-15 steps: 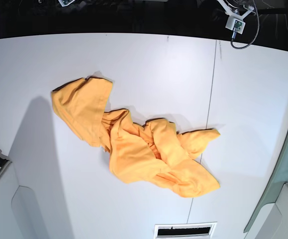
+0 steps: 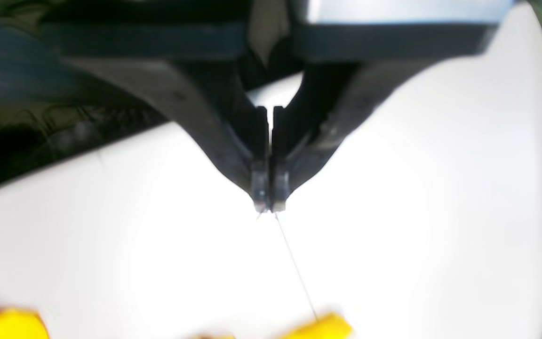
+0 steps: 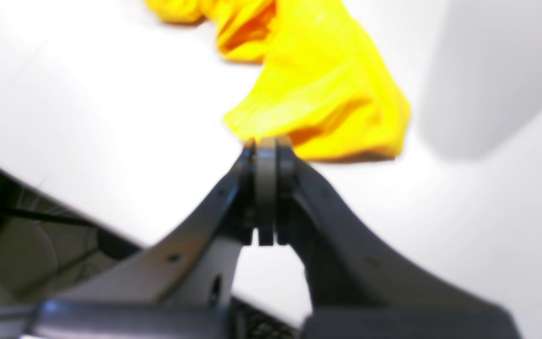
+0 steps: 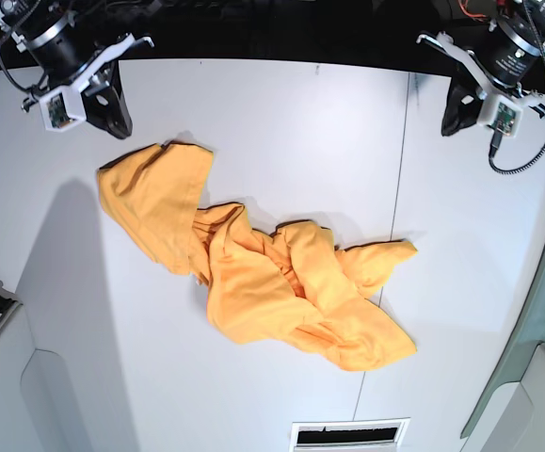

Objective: Layout the t-shirt on the table in an organized manner, then fold the t-shirt properly
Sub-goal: 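Lower both grippers and grasp the orange t-shirt at two edges, then pull the grasped shirt apart with both grippers to spread it, then grasp a bunched fold of the shirt with the left gripper and drag it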

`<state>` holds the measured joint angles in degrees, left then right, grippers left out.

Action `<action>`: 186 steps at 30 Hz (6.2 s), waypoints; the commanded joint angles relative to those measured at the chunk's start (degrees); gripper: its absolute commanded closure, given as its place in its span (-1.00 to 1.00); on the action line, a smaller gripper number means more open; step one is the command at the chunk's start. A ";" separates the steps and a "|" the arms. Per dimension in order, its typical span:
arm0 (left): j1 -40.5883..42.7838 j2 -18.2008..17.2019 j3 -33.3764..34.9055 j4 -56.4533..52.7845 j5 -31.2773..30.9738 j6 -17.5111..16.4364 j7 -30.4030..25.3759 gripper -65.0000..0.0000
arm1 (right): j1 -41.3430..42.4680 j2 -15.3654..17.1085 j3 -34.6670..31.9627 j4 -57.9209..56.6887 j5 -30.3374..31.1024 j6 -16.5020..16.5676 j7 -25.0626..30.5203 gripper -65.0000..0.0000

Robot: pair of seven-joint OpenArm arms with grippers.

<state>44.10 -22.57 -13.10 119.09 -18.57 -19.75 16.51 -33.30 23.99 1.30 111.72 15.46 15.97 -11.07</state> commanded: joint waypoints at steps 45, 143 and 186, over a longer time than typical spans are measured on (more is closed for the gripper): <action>-52.52 13.75 19.93 -46.25 -12.15 -3.02 5.60 0.17 | 37.31 -21.03 0.33 -41.68 -7.98 -2.29 -2.51 -0.10; -51.23 13.51 34.73 -38.16 3.93 -0.55 10.25 -0.10 | 40.41 -21.22 19.04 -51.30 6.29 10.05 -9.31 -0.14; -53.16 7.23 34.73 -20.74 4.96 0.98 15.02 1.00 | 20.65 -14.82 31.04 -15.06 17.46 16.00 -16.83 1.00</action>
<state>-7.64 -14.92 22.26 97.38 -14.39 -20.36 32.56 -12.88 8.56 31.94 95.61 32.38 31.77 -28.99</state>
